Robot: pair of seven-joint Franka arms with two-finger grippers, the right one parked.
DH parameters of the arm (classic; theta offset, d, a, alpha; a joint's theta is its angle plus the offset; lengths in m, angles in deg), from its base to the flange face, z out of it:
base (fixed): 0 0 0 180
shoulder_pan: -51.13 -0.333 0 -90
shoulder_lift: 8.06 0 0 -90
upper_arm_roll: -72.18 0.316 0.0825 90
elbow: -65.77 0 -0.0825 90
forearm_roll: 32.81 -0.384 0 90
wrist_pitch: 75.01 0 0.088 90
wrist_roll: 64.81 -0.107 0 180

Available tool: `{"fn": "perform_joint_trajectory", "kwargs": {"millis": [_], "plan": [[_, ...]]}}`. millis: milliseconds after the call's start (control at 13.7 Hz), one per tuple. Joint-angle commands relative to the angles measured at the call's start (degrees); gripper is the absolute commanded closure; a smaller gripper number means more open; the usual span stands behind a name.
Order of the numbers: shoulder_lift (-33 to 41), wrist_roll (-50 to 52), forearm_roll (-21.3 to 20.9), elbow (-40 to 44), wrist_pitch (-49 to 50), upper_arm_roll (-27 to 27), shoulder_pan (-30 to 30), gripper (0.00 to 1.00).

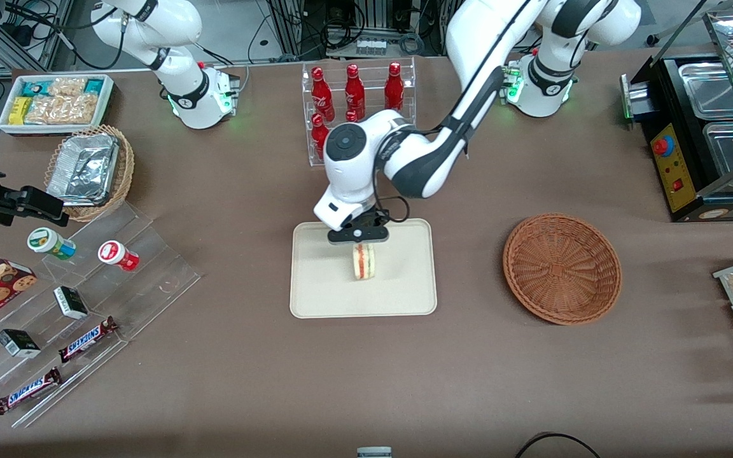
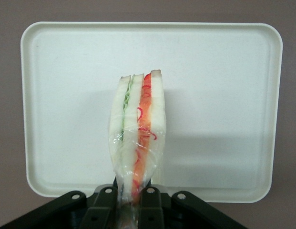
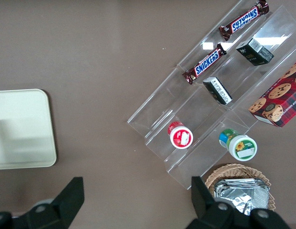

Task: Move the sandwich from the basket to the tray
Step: 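Carry the sandwich over the cream tray with the left gripper, then lower the sandwich onto the tray and open the left gripper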

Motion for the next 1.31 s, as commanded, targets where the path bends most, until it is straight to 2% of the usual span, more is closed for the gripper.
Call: {"fn": "perform_joint_trajectory", "kwargs": {"millis": [0,438,511,584,657,730,803,1022,1241], "plan": [[-4.2,-0.4,-1.7,4.3,0.2,1.0,1.4,1.00],[-6.4,0.0,-3.8,3.9,-2.8,1.0,1.6,1.00],[-6.6,-0.1,-3.8,4.0,-2.9,1.0,1.6,0.97],[-7.0,0.0,-3.8,4.1,-2.9,1.0,1.6,0.78],[-7.0,0.0,-3.8,4.1,-2.9,1.0,1.6,0.46],[-7.0,-0.7,-3.9,4.1,-2.9,1.0,1.5,0.06],[-7.0,-0.7,-4.1,4.1,-2.9,1.1,1.6,0.01],[-5.9,0.0,-4.2,4.1,-2.6,1.1,1.5,0.01],[-0.5,0.4,-3.1,3.9,2.3,1.1,0.9,0.01]]}}
